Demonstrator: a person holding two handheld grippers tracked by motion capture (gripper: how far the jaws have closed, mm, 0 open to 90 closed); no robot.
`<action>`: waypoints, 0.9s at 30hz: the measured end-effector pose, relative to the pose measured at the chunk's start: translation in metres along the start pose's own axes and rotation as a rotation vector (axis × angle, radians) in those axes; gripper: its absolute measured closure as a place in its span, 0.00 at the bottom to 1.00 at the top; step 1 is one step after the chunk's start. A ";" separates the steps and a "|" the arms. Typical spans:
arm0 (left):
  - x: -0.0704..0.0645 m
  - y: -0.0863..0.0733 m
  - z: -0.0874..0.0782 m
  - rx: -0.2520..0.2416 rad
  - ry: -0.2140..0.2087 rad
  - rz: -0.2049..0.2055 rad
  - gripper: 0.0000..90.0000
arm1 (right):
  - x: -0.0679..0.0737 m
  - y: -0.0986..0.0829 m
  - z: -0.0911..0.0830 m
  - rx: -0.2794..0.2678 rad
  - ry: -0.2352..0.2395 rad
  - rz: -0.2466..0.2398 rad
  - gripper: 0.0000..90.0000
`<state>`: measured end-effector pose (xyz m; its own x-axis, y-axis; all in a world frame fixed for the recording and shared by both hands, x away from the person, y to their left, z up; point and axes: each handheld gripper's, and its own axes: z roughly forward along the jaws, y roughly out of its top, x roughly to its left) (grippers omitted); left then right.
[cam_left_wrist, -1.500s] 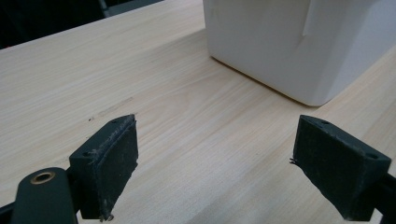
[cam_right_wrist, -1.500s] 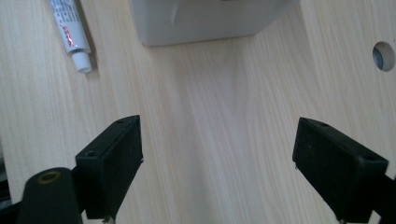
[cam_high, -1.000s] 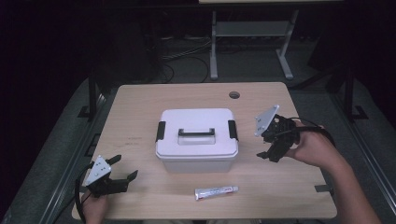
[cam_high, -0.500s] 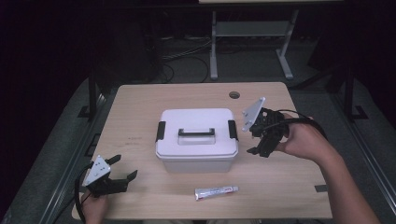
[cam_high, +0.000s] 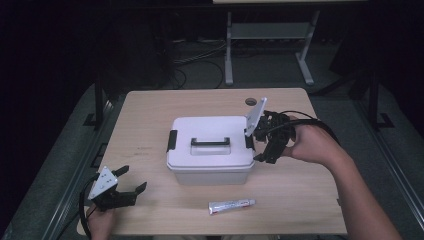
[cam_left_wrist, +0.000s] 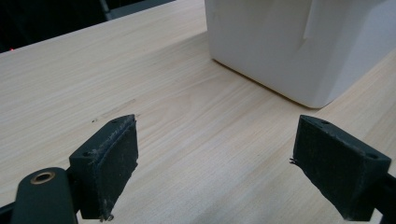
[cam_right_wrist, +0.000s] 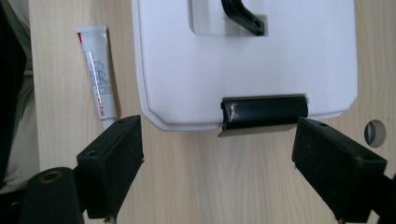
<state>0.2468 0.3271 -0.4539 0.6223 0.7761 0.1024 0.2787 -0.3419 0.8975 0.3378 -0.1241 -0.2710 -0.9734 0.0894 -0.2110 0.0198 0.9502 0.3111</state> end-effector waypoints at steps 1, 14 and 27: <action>0.000 0.000 0.000 0.000 0.000 0.000 0.15 | 0.000 0.001 0.000 0.002 0.000 -0.001 0.18; 0.000 0.000 0.001 0.006 -0.002 0.004 0.15 | -0.003 0.016 0.003 0.012 0.015 -0.017 0.18; 0.000 0.000 0.000 0.001 -0.003 0.000 0.15 | -0.007 0.031 0.007 0.015 0.031 -0.037 0.18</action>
<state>0.2474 0.3272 -0.4539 0.6244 0.7746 0.1007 0.2796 -0.3421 0.8971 0.3472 -0.0929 -0.2667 -0.9801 0.0454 -0.1932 -0.0127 0.9570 0.2897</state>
